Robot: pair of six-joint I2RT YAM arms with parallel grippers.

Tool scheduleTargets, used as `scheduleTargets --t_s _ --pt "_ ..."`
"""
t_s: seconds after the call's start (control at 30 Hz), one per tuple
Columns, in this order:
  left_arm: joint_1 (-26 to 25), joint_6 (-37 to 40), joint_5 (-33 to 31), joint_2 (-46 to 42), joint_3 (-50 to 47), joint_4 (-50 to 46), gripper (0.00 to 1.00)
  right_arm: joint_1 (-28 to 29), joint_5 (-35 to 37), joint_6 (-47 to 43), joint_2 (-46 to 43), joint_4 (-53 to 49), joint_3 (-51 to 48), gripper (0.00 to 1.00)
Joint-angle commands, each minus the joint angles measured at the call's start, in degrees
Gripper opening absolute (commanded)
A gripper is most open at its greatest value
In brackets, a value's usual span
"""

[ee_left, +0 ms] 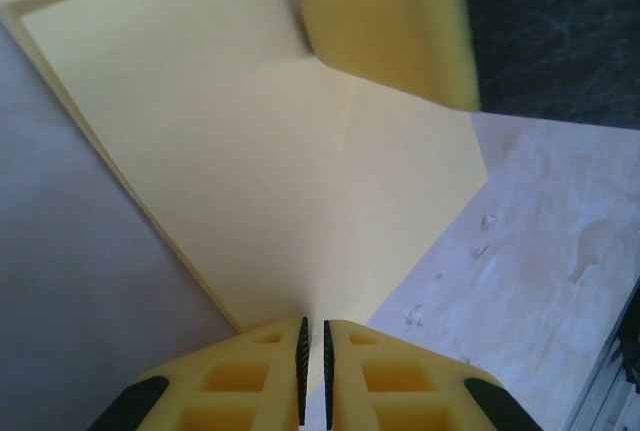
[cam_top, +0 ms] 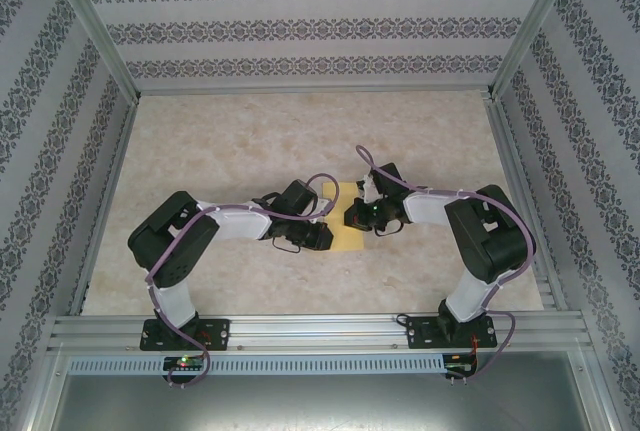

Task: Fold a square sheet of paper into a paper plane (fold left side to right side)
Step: Fold the triangle a second time at the center of the table.

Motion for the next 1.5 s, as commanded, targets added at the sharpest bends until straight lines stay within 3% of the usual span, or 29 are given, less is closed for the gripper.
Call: scheduleTargets --t_s 0.0,0.23,0.67,1.47 --pt "-0.71 -0.82 1.57 -2.24 2.45 -1.15 0.17 -0.04 1.99 -1.06 0.98 -3.3 0.92 0.0" --pt "-0.74 0.3 4.53 3.13 7.98 -1.46 0.16 0.02 2.03 -1.41 1.24 -3.65 1.11 0.0" --pt "-0.47 1.26 2.11 8.55 10.7 -1.97 0.14 0.04 2.41 -2.28 0.9 -4.96 1.27 0.0" --pt "-1.18 2.22 4.75 1.85 1.02 -3.39 0.13 -0.3 3.7 -3.86 2.06 -8.7 3.37 0.0"
